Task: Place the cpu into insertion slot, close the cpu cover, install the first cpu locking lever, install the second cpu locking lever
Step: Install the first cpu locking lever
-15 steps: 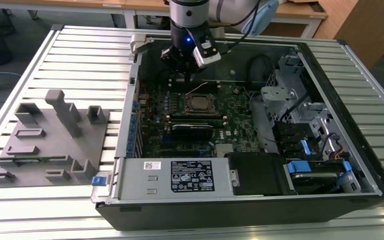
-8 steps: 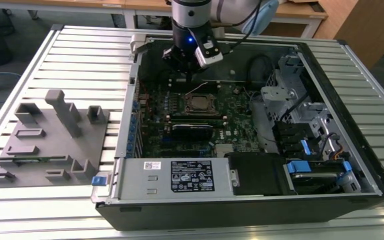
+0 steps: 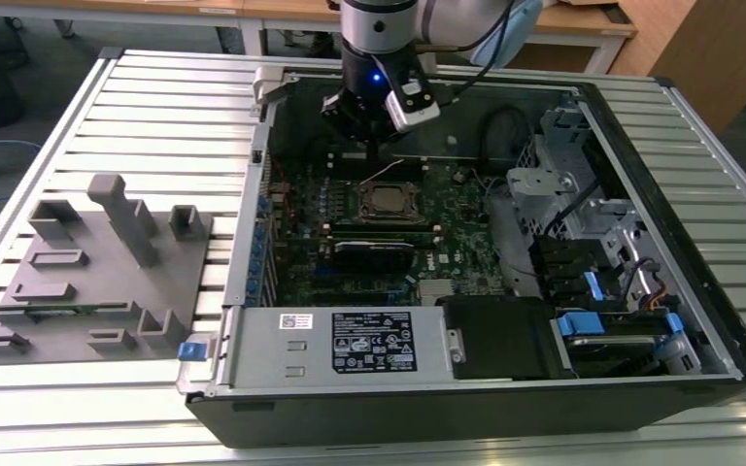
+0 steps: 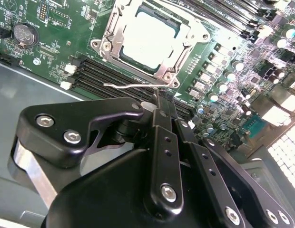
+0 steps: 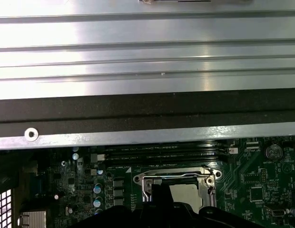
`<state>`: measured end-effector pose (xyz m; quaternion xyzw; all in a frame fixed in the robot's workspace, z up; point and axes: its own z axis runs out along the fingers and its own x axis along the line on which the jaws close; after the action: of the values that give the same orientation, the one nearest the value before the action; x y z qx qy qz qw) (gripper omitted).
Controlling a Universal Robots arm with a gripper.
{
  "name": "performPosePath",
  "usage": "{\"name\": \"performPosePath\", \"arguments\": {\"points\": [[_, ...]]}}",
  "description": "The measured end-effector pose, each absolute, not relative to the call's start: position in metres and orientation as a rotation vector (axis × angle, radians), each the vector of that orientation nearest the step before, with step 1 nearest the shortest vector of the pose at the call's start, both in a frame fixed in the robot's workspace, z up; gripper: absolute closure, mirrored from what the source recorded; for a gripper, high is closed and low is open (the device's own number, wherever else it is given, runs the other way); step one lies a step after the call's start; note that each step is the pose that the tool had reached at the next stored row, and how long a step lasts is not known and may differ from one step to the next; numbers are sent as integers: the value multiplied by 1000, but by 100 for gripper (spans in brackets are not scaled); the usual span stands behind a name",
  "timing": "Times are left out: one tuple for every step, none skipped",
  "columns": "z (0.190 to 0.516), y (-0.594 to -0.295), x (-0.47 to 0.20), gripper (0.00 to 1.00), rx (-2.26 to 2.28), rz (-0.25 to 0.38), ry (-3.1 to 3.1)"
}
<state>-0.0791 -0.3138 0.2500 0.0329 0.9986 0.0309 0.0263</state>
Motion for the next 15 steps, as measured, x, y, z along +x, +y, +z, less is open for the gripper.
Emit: {"name": "performPosePath", "arguments": {"points": [[250,-314,-79,90,102,95,3086],[250,-314,-79,90,102,95,3086],[250,-314,-79,90,102,95,3086],[250,-314,-79,90,102,95,3086],[250,-314,-79,90,101,95,3086],[250,-314,-78,90,101,95,3086],[250,-314,-77,90,101,95,3086],[250,-314,-76,90,102,96,3086],[250,-314,-75,90,102,95,3086],[250,-314,-74,90,102,95,3086],[250,-314,-73,90,102,96,3086],[250,-314,-71,90,102,96,3086],[249,-314,-70,90,102,96,3086],[248,-314,-69,90,102,96,3086],[247,-314,-68,90,101,96,3086]]}}
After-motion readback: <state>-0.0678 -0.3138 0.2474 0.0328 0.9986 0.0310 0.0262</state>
